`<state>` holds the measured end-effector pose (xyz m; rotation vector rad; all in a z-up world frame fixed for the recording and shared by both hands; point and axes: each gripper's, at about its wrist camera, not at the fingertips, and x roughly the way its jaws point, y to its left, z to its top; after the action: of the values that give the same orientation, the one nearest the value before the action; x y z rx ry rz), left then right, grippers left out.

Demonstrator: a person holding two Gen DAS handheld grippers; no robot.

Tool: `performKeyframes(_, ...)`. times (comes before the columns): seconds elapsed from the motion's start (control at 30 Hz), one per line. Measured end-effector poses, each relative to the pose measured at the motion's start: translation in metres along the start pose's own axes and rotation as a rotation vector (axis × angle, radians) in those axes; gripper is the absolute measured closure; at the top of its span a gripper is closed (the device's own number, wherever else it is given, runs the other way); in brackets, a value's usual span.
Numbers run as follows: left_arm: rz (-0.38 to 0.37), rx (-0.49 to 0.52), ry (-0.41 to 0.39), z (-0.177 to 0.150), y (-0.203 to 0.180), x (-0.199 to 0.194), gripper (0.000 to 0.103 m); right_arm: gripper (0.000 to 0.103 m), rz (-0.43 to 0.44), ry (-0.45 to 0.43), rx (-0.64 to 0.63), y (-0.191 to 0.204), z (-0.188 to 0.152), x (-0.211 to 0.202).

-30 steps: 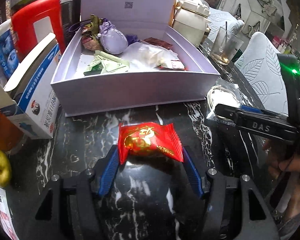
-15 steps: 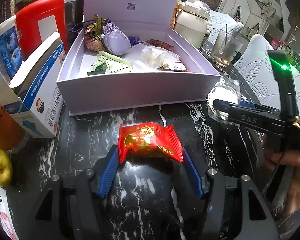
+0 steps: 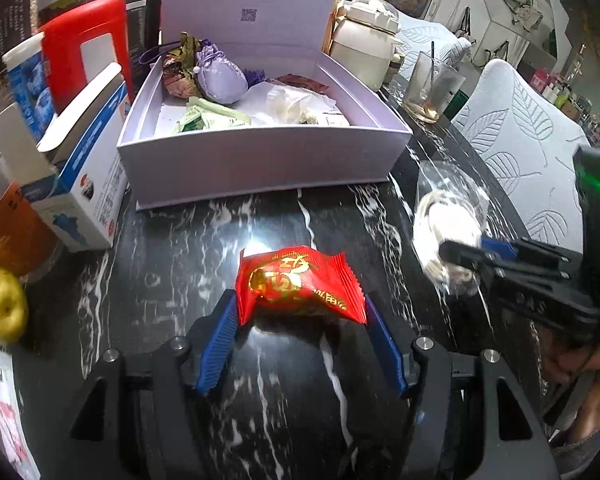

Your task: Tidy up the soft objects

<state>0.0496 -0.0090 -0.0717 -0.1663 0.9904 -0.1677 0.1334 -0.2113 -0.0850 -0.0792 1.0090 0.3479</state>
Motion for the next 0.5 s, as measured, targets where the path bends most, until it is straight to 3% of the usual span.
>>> performKeyframes(0.5,-0.044,0.027,0.019,-0.046,-0.017,-0.027,0.040,0.069,0.100,0.074,-0.069,0.020,-0.074,-0.052)
